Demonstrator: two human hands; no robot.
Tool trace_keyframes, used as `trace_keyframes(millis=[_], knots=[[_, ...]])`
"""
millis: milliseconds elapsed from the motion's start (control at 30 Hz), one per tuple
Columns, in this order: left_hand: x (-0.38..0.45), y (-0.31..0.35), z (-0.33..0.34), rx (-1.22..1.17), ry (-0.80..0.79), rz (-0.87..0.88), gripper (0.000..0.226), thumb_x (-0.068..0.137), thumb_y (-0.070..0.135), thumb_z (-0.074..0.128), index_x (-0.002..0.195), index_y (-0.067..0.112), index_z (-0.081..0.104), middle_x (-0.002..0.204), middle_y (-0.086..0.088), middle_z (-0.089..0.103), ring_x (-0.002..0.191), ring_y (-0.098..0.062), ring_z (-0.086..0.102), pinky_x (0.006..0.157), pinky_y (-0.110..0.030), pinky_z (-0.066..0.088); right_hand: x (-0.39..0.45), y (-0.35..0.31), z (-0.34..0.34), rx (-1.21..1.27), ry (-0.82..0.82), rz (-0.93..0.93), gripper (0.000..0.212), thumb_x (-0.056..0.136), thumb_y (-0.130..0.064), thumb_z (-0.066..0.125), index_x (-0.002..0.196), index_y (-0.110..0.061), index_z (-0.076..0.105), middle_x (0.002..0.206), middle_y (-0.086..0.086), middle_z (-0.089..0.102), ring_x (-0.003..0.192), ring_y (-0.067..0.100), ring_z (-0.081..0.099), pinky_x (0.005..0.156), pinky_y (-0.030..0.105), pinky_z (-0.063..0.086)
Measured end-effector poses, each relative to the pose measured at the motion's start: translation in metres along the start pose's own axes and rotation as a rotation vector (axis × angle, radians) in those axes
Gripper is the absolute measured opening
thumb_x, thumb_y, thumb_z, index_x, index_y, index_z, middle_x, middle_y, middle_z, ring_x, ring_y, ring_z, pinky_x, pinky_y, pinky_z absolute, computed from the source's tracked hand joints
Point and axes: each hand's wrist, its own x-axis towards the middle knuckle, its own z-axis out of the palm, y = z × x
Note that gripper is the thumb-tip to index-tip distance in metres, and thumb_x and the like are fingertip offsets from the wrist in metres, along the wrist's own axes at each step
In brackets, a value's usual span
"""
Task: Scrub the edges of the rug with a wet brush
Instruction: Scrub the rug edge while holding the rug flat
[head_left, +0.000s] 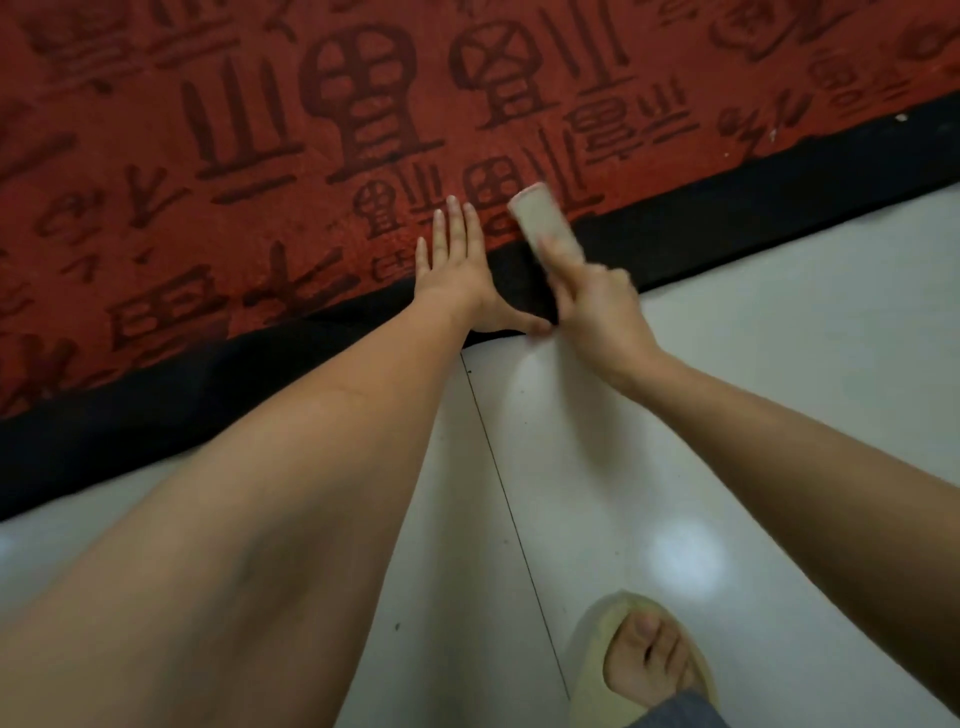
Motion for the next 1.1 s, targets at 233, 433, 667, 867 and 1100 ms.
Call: trace_keyframes(millis=[233, 433, 667, 867, 1100], knots=[[0.002, 0.008, -0.005, 0.056, -0.055, -0.044, 0.160, 0.051, 0.082, 0.073, 0.146, 0.009, -0.033, 0.153, -0.009, -0.041, 0.142, -0.027, -0.034, 0.120, -0.047, -0.013, 0.017, 0.070, -0.071, -0.073, 0.130, 0.187, 0.043, 0.099, -0.025, 0.047, 0.141, -0.033, 0.047, 0.124, 0.024, 0.061, 0.114, 0.043, 0.055, 0.102, 0.048, 0.041], [0.029, 0.044, -0.049, 0.080, 0.055, 0.013, 0.150, 0.059, 0.076, 0.074, 0.151, 0.005, -0.021, 0.155, -0.018, -0.034, 0.144, -0.036, -0.027, 0.120, -0.048, -0.008, 0.027, 0.047, -0.059, 0.383, 0.264, 0.207, 0.041, 0.100, -0.022, 0.047, 0.141, -0.027, 0.048, 0.136, -0.003, 0.057, 0.123, 0.006, 0.050, 0.098, 0.007, 0.032], [0.056, 0.103, -0.016, -0.051, 0.043, 0.123, 0.147, 0.065, 0.057, 0.083, 0.149, 0.004, -0.025, 0.158, -0.014, -0.029, 0.146, -0.031, -0.025, 0.120, -0.043, -0.008, 0.011, 0.072, -0.054, 0.073, 0.019, -0.028, 0.043, 0.100, -0.025, 0.046, 0.141, -0.038, 0.044, 0.118, 0.012, 0.068, 0.107, 0.028, 0.064, 0.094, 0.040, 0.047], [0.056, 0.106, -0.011, 0.015, 0.005, 0.099, 0.156, 0.056, 0.075, 0.076, 0.148, 0.006, -0.030, 0.153, -0.012, -0.039, 0.142, -0.031, -0.033, 0.119, -0.045, -0.014, 0.029, 0.094, -0.075, 0.097, 0.259, 0.220, 0.041, 0.099, -0.025, 0.047, 0.140, -0.034, 0.049, 0.119, 0.018, 0.066, 0.109, 0.033, 0.061, 0.095, 0.037, 0.045], [0.059, 0.097, -0.008, 0.033, 0.007, 0.141, 0.161, 0.050, 0.078, 0.077, 0.148, 0.008, -0.030, 0.153, -0.009, -0.040, 0.142, -0.029, -0.035, 0.119, -0.044, -0.015, 0.017, 0.120, -0.092, -0.095, 0.130, 0.097, 0.043, 0.099, -0.026, 0.050, 0.140, -0.038, 0.046, 0.118, 0.017, 0.066, 0.102, 0.033, 0.064, 0.087, 0.038, 0.047]])
